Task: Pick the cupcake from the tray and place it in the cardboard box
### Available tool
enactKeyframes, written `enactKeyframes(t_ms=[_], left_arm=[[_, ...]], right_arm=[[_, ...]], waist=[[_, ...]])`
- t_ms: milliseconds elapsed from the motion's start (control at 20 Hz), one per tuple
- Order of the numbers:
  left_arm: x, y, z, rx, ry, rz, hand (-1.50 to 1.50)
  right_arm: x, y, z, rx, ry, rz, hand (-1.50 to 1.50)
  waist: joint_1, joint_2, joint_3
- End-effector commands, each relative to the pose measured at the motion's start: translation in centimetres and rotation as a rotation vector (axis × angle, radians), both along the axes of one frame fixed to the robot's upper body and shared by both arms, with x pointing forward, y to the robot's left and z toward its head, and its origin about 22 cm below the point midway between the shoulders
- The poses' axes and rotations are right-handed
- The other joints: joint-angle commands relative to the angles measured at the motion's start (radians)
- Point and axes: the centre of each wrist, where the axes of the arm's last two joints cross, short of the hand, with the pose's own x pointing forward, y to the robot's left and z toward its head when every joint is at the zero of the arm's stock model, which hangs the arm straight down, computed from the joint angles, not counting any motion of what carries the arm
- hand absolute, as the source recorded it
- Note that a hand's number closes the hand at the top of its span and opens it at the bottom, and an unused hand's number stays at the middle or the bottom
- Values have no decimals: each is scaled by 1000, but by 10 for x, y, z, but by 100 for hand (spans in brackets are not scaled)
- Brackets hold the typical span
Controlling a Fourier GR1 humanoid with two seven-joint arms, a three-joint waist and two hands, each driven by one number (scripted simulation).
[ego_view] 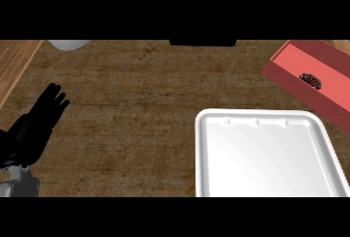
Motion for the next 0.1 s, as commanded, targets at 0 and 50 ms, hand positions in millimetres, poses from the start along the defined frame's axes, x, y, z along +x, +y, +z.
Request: enactKeyframes(t_ms=[0, 50], left_arm=[[-7, -20, -8, -8, -19, -1, 0], [-3, -2, -1, 10, 2, -8, 0]], right_arm=[[-9, -11, 19, -13, 7, 8, -150], [-11, -10, 8, -9, -9, 2, -150]], waist=[[14, 2, 1], [16, 5, 2]])
